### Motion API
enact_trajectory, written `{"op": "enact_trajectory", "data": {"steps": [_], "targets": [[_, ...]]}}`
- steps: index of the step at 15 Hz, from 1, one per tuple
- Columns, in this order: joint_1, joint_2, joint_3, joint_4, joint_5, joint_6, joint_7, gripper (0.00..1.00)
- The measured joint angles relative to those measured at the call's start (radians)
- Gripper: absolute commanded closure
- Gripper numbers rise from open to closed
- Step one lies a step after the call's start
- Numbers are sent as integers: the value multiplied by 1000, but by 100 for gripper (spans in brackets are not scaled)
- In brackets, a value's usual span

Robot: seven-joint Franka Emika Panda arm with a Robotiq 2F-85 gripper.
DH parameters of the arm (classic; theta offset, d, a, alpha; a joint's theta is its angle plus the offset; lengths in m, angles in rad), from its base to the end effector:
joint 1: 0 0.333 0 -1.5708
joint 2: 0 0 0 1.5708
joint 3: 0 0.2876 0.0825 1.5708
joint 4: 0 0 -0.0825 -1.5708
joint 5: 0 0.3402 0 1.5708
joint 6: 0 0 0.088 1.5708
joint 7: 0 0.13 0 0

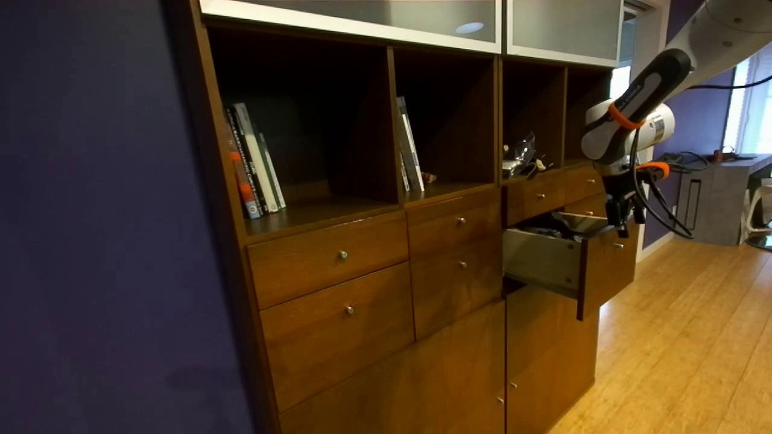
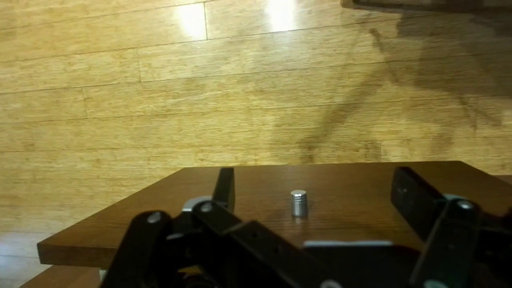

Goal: Close the drawer

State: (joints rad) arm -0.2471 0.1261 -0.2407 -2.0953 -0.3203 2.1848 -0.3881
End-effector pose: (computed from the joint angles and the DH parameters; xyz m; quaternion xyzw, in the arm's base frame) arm 0.4549 -0.2598 0.3391 0.9884 0.0455 -0.0768 0.1226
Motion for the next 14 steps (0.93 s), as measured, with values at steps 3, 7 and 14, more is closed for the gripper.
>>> {"op": "enact_trajectory", "data": {"steps": [3, 7, 14], "targets": [[0, 31, 3, 22, 31, 4, -24, 0], [-1, 58, 7, 49, 104, 4, -36, 0], [-12, 82, 14, 70, 236, 41, -88, 0]]}}
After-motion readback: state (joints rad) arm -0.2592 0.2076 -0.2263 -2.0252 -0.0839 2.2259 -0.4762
